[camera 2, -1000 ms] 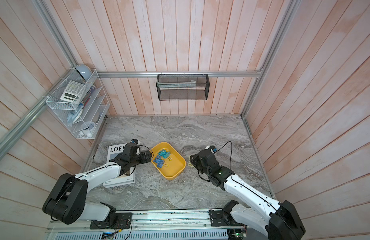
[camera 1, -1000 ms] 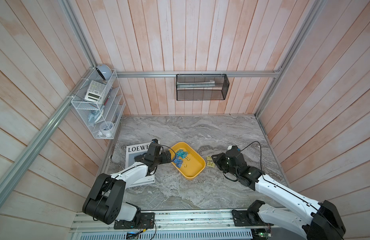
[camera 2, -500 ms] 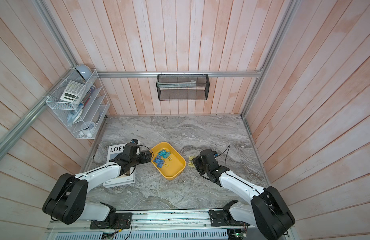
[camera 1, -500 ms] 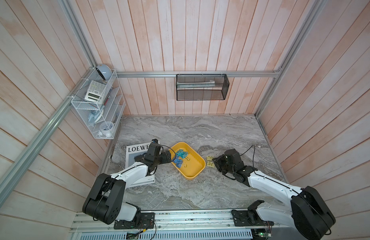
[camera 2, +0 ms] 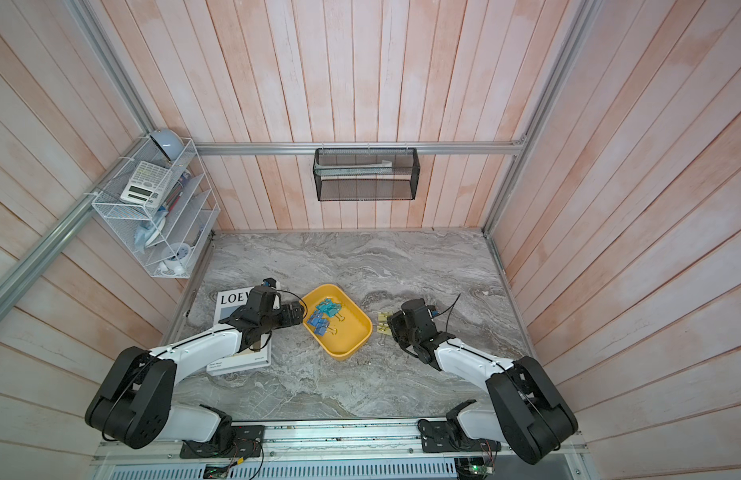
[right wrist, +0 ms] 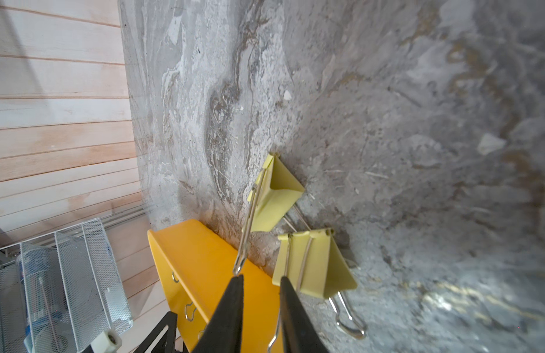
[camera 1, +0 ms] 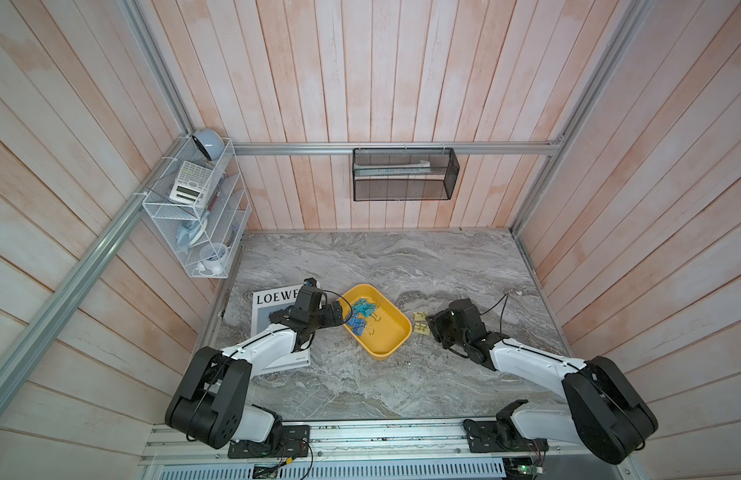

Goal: Put the binder clips in the storage box
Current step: Pick up the binder clip at the center of the board.

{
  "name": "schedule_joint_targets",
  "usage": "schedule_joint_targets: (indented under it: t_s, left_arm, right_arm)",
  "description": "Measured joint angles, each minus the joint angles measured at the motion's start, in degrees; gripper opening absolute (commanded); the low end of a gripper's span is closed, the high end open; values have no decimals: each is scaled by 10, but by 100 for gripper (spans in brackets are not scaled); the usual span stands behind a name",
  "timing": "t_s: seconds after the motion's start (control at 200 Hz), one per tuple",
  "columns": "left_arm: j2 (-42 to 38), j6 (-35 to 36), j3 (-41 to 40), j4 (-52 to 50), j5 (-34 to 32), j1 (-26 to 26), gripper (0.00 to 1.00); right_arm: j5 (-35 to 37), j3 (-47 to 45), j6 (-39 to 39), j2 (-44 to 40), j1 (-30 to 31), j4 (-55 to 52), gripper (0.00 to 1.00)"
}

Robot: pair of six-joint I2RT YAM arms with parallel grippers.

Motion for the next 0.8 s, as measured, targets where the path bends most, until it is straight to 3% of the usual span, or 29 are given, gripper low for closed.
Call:
schedule_joint_targets:
  t_s: [0.295, 0.8]
  left_arm:
    - [0, 0, 0, 0, 0, 0, 100]
    - [4, 0, 0, 0, 0, 0, 100]
  right_arm:
    - [-25, 1, 2, 57, -10, 54, 25]
    - [-76, 41, -14, 45, -13, 63, 24]
